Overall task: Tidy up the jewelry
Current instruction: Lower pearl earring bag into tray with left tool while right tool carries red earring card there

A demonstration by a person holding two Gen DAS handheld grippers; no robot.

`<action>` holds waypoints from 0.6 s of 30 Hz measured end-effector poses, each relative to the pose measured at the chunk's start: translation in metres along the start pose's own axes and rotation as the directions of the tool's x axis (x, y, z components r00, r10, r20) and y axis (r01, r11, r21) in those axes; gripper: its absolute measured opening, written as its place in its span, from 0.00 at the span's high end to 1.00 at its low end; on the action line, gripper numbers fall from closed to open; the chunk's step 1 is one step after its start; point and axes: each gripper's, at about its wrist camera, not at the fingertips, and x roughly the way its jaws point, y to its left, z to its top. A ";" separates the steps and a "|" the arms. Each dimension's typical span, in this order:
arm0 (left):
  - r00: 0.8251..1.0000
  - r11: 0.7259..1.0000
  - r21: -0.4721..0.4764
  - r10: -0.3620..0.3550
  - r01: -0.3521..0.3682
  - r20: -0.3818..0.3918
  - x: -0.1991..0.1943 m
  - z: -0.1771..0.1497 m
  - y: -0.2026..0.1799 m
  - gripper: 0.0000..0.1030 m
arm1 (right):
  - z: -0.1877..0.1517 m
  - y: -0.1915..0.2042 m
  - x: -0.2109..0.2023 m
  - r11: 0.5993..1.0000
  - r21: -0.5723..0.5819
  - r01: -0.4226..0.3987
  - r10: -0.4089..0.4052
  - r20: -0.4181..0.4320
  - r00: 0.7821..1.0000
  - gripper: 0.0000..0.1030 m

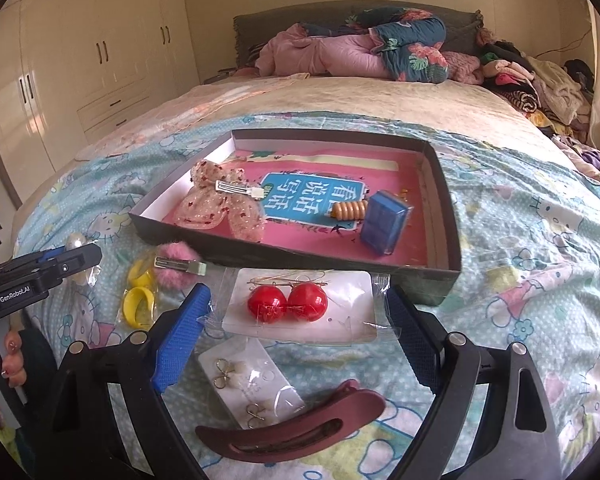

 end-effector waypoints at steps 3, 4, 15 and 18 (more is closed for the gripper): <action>1.000 1.000 0.013 -0.009 0.009 0.002 0.000 0.003 -0.006 0.68 | 0.000 -0.005 -0.006 1.000 0.002 0.009 -0.009 0.009 1.000 0.17; 1.000 1.000 0.018 -0.014 0.014 0.002 0.001 0.005 -0.009 0.68 | 0.000 -0.007 -0.009 1.000 0.001 0.013 -0.013 0.013 1.000 0.17; 0.998 0.995 0.082 -0.061 0.061 -0.009 0.017 0.022 -0.047 0.68 | 0.008 -0.027 -0.030 0.999 0.016 0.046 -0.047 0.060 0.997 0.17; 0.998 0.993 0.098 -0.069 0.070 -0.014 0.023 0.026 -0.057 0.68 | 0.011 -0.034 -0.032 0.998 0.024 0.056 -0.057 0.068 0.996 0.17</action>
